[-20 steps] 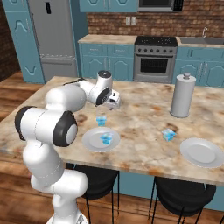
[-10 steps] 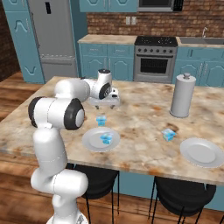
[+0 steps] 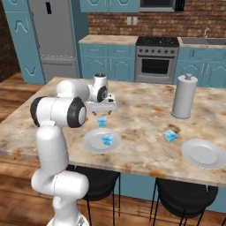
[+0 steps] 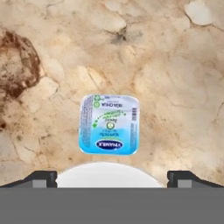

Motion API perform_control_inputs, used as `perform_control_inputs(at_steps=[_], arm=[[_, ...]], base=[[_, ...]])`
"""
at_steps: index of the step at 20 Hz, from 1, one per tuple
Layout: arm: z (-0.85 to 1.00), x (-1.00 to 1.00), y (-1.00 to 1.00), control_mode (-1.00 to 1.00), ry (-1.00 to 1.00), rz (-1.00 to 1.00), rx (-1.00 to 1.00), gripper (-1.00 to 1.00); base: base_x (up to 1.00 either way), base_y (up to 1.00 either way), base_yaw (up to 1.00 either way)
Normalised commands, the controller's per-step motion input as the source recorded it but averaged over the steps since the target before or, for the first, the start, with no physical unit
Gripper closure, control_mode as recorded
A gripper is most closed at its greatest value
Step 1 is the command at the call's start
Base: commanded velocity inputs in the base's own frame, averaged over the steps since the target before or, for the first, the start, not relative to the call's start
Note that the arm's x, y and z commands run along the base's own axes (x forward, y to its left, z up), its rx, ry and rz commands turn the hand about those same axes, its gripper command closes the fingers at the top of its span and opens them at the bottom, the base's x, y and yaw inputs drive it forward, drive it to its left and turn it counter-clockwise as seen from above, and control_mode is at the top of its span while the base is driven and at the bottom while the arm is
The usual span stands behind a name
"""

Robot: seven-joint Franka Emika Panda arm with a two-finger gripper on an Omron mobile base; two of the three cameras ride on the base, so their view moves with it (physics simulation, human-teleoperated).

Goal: Place two yogurt containers on each plate.

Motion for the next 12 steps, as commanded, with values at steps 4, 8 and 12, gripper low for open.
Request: perform_control_inputs(at_steps=[4,8,12], arm=[[-0.21,0.00,0.26,-1.00,0.01,-0.02,0.00,-1.00],[-0.21,0.11,0.05,-1.00,0.02,-0.01,-0.01,-1.00],[-0.21,0.12,0.00,-1.00,0.01,0.00,-0.02,-1.00]], base=[[0.00,0.00,0.00],[0.00,0.00,0.00],[0.00,0.00,0.00]])
